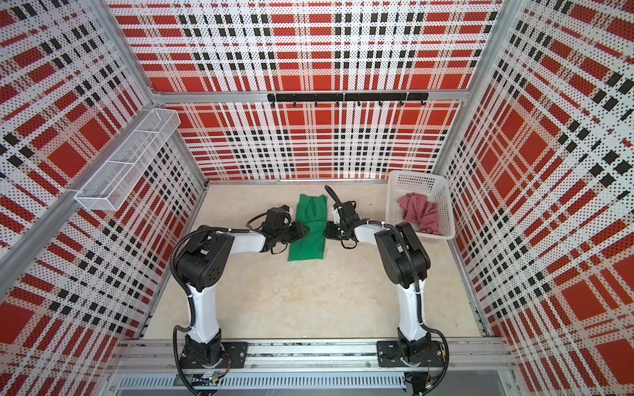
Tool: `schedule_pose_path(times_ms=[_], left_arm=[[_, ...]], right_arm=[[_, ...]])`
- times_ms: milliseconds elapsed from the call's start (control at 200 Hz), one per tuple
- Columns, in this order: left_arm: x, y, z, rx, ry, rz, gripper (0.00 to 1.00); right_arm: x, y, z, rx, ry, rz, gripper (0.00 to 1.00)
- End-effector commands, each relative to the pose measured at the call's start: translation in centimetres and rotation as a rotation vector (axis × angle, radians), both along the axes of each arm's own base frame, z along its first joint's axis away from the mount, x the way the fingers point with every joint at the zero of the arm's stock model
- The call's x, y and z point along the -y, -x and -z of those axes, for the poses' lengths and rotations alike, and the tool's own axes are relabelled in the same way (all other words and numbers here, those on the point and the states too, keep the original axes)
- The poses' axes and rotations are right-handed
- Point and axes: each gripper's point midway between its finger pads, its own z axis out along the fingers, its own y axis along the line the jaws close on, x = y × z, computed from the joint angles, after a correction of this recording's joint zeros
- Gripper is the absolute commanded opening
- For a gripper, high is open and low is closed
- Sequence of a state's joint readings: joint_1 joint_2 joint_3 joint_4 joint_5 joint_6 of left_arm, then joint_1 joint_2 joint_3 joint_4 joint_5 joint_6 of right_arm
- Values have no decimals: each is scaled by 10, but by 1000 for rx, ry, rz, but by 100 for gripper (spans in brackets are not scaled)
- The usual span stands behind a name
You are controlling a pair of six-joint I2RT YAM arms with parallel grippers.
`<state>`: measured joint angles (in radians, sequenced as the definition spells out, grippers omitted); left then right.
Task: Fold and stack the tank tops
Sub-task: 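Lower the folded end onto the strip and open both grippers, then draw both grippers back toward the robot to the folded edge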
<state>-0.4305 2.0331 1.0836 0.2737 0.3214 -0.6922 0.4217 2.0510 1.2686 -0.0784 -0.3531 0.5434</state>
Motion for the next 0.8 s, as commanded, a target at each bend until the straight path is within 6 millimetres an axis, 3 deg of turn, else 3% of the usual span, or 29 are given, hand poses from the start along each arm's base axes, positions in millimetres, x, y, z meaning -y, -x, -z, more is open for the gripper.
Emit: schedule_pose_path(times_ms=[0,125,261,311,491,586,672,792], left_arm=[[3,30,21,-68,-29,11,42],[5,62,23,-86,-17,8,43],[9,88,23,-101,-45,45,46],[4,85,12,-76,-52,38,51],[-10,66,-70,72,-72,6,74],[-13,74,-100,116,-74,1,75],[-15,90,-104,104,-42,-13,72],[-4,107,-96,82,53,-29,66]], right_arm=[[8,8,-44,48,-14,6,24],[21,39,-80,27,-120,6,29],[23,82,-94,-38,-189,-35,37],[26,96,-95,-60,-208,-34,40],[37,129,-91,-110,-229,-5,50],[36,137,-94,-108,-261,2,46],[28,141,-97,-100,-275,-8,35],[0,144,-89,-110,-282,-64,26]])
